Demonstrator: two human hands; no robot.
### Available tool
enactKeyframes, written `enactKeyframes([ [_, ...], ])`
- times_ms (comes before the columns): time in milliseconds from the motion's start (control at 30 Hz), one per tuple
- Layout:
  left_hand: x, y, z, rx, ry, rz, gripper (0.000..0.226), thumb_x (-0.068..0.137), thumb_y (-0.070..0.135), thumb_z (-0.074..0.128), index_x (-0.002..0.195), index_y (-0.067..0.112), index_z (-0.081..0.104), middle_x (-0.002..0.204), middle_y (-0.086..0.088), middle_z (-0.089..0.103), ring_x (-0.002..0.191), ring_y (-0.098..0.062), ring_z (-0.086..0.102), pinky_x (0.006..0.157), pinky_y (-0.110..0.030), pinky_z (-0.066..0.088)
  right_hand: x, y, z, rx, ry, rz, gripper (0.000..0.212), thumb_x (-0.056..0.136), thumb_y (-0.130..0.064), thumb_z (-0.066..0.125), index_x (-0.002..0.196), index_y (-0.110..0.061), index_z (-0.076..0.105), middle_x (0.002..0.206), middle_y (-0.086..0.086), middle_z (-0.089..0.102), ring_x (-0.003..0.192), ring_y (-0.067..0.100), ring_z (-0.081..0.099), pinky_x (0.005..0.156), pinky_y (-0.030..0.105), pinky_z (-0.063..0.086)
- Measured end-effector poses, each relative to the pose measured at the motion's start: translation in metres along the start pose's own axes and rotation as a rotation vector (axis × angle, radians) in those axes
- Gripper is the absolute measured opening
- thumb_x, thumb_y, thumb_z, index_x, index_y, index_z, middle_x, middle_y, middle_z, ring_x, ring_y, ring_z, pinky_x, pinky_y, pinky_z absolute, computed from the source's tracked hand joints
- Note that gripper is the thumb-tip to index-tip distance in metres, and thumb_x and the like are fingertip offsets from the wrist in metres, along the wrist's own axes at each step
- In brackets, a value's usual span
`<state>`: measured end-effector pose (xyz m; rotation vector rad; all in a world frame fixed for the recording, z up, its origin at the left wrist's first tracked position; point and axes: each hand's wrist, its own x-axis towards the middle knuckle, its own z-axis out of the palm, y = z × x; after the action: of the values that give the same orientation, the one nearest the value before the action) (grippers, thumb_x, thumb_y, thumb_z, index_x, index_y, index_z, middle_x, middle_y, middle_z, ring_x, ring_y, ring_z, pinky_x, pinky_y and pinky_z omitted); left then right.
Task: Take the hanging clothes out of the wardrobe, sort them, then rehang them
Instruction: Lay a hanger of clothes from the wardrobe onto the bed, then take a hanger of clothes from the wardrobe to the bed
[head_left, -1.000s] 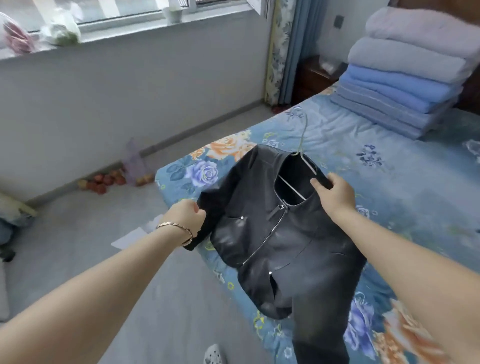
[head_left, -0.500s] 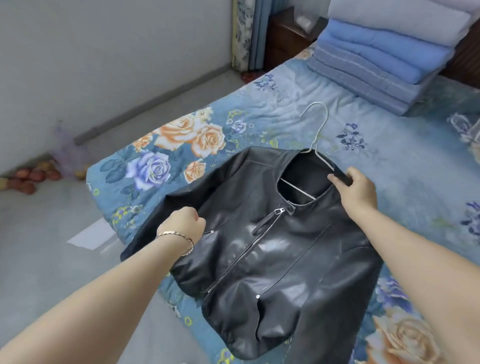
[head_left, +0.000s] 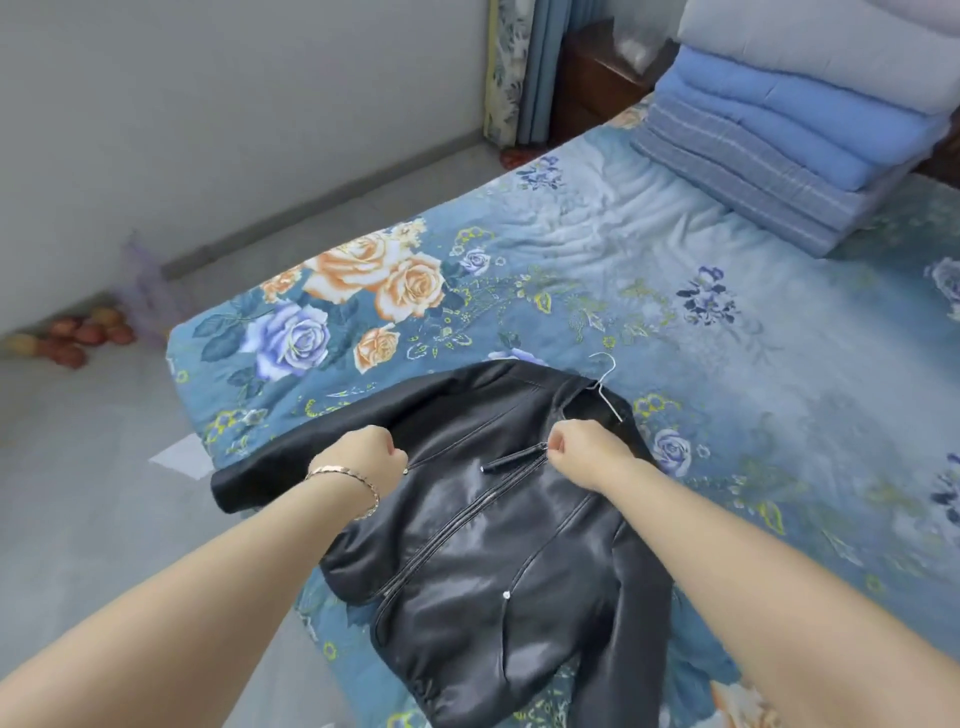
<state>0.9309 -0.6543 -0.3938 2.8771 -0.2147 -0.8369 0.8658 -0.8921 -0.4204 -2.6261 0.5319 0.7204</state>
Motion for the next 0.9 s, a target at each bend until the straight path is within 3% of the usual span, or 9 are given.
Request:
enactKeyframes([
  [67,-0.021,-0.011,-0.006,0.09,-0.018,0.006,0.025,0.092,0.027,0.039,0.094,0.013,0.06,0.104,-0.007,0.064,0.095,-0.027,0.059,0.081,-0.031,0.046,-0.018,-0.029,0.0,-0.054,-0.108,-0.095,0.023,0.09,-0.018,0.046,0.102,-0.018,0.065,0.117,0.006,0.064,0.109,0.026,0.059,0.09,0.03,0.046],
  [133,-0.04,-0.025,-0.013,0.149,-0.009,-0.001,0.025,0.093,0.029,0.038,0.094,0.015,0.059,0.111,-0.006,0.064,0.102,-0.027,0.06,0.084,-0.032,0.046,-0.031,-0.064,-0.005,-0.131,-0.176,-0.193,0.023,0.09,-0.02,0.046,0.102,-0.018,0.065,0.117,0.006,0.064,0.109,0.027,0.058,0.087,0.031,0.046],
  [267,-0.086,-0.07,-0.04,0.141,0.059,-0.096,0.028,0.094,0.028,0.036,0.098,0.013,0.059,0.111,-0.007,0.063,0.102,-0.027,0.06,0.079,-0.03,0.044,-0.057,-0.157,-0.021,-0.34,-0.18,-0.424,0.026,0.092,-0.02,0.046,0.113,-0.014,0.061,0.119,0.007,0.061,0.109,0.03,0.058,0.081,0.032,0.044],
  [400,-0.143,-0.138,-0.069,0.035,0.173,-0.275,0.023,0.094,0.024,0.036,0.098,0.015,0.057,0.111,-0.007,0.063,0.095,-0.027,0.058,0.072,-0.026,0.038,-0.093,-0.259,-0.029,-0.555,-0.113,-0.634,0.02,0.094,-0.012,0.041,0.101,-0.006,0.059,0.082,0.008,0.051,0.082,0.028,0.054,0.069,0.031,0.043],
  [467,-0.186,-0.179,-0.08,-0.036,0.238,-0.389,0.024,0.094,0.025,0.036,0.101,0.015,0.058,0.11,-0.005,0.061,0.099,-0.027,0.058,0.072,-0.026,0.037,-0.129,-0.312,-0.027,-0.663,-0.096,-0.731,0.02,0.094,-0.008,0.039,0.09,0.0,0.057,0.069,0.007,0.042,0.077,0.024,0.047,0.076,0.035,0.047],
  [533,-0.236,-0.221,-0.085,-0.108,0.304,-0.514,0.023,0.093,0.024,0.037,0.099,0.017,0.058,0.105,-0.003,0.061,0.094,-0.026,0.057,0.069,-0.025,0.037,-0.173,-0.361,-0.02,-0.671,-0.074,-0.849,0.022,0.094,-0.011,0.042,0.097,0.002,0.059,0.085,0.013,0.055,0.083,0.023,0.044,0.083,0.034,0.046],
  [633,-0.318,-0.285,-0.084,-0.179,0.38,-0.689,0.022,0.092,0.024,0.038,0.096,0.016,0.057,0.107,-0.003,0.062,0.093,-0.026,0.058,0.071,-0.027,0.041,-0.246,-0.425,0.004,-0.715,-0.04,-1.056,0.027,0.093,-0.014,0.041,0.109,-0.004,0.061,0.112,0.013,0.062,0.083,0.027,0.048,0.072,0.03,0.04],
  [733,-0.411,-0.332,-0.073,-0.225,0.428,-0.865,0.023,0.093,0.024,0.038,0.101,0.014,0.057,0.107,-0.007,0.062,0.093,-0.027,0.057,0.073,-0.027,0.039,-0.326,-0.477,0.043,-0.805,-0.035,-1.241,0.029,0.094,-0.018,0.04,0.11,-0.007,0.062,0.115,0.01,0.061,0.097,0.03,0.058,0.074,0.03,0.043],
  [900,-0.571,-0.382,-0.034,-0.316,0.523,-1.1,0.025,0.092,0.024,0.039,0.105,0.015,0.059,0.114,-0.007,0.063,0.104,-0.026,0.059,0.077,-0.026,0.041,-0.478,-0.524,0.114,-0.84,-0.078,-1.487,0.028,0.095,-0.021,0.042,0.113,-0.007,0.059,0.116,0.011,0.06,0.094,0.029,0.055,0.074,0.03,0.041],
])
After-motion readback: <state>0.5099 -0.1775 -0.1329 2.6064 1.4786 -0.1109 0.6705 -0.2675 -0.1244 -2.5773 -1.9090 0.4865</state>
